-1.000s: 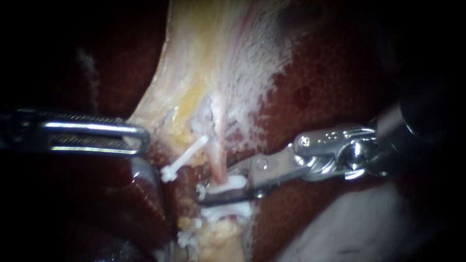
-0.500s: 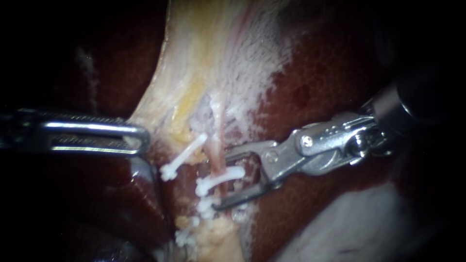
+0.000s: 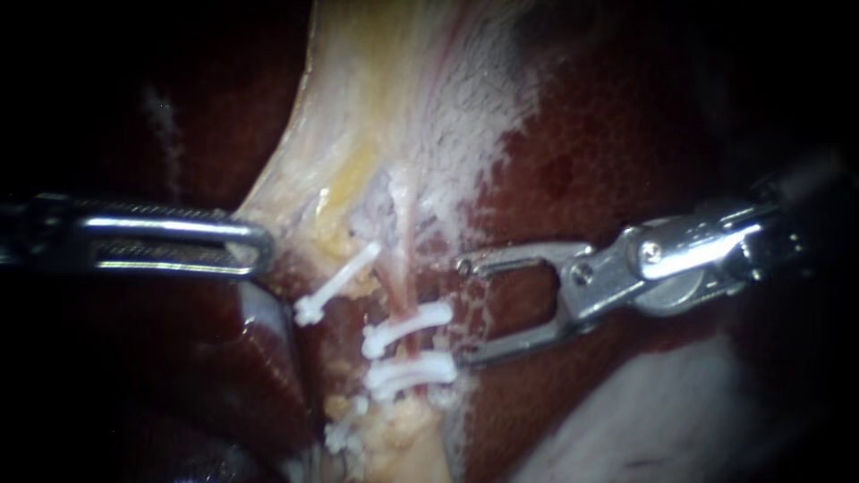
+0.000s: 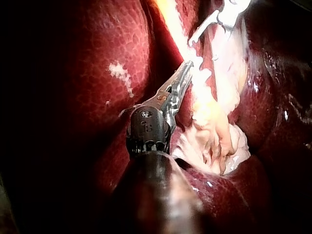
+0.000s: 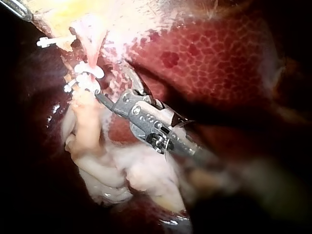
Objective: Going back third clip right tube
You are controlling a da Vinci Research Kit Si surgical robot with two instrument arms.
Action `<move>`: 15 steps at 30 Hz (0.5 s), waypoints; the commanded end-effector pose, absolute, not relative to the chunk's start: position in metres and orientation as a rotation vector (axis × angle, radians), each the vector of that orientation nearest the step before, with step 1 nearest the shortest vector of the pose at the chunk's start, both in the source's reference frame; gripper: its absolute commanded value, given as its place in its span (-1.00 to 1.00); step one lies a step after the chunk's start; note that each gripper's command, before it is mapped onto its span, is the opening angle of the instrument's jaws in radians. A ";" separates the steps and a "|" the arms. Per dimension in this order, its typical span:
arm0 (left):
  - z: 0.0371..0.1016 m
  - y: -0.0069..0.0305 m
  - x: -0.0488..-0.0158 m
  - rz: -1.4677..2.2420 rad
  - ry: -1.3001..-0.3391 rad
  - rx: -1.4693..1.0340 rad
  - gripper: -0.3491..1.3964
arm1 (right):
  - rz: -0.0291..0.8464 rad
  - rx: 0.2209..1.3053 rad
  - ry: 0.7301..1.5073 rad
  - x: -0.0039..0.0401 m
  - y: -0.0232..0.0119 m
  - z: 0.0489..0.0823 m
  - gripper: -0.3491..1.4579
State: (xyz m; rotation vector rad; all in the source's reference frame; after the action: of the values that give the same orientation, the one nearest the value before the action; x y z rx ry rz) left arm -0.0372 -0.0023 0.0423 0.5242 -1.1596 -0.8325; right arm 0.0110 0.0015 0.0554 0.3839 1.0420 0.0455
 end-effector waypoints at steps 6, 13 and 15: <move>0.0424 -0.0023 -0.0372 -0.832 -1.160 0.523 -1.00 | 0.053 0.369 1.035 0.0094 0.0024 0.0544 0.04; 0.0432 -0.0020 -0.0369 -0.834 -1.159 0.519 -1.00 | 0.048 0.370 1.037 0.0089 0.0026 0.0542 0.05; 0.0438 -0.0019 -0.0367 -0.835 -1.159 0.515 -1.00 | 0.045 0.375 1.038 0.0090 0.0024 0.0542 0.05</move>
State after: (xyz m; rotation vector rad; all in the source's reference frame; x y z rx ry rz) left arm -0.0366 -0.0018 0.0442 0.5140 -1.1584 -0.8342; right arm 0.0088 0.0025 0.0541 0.3763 1.0383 0.0432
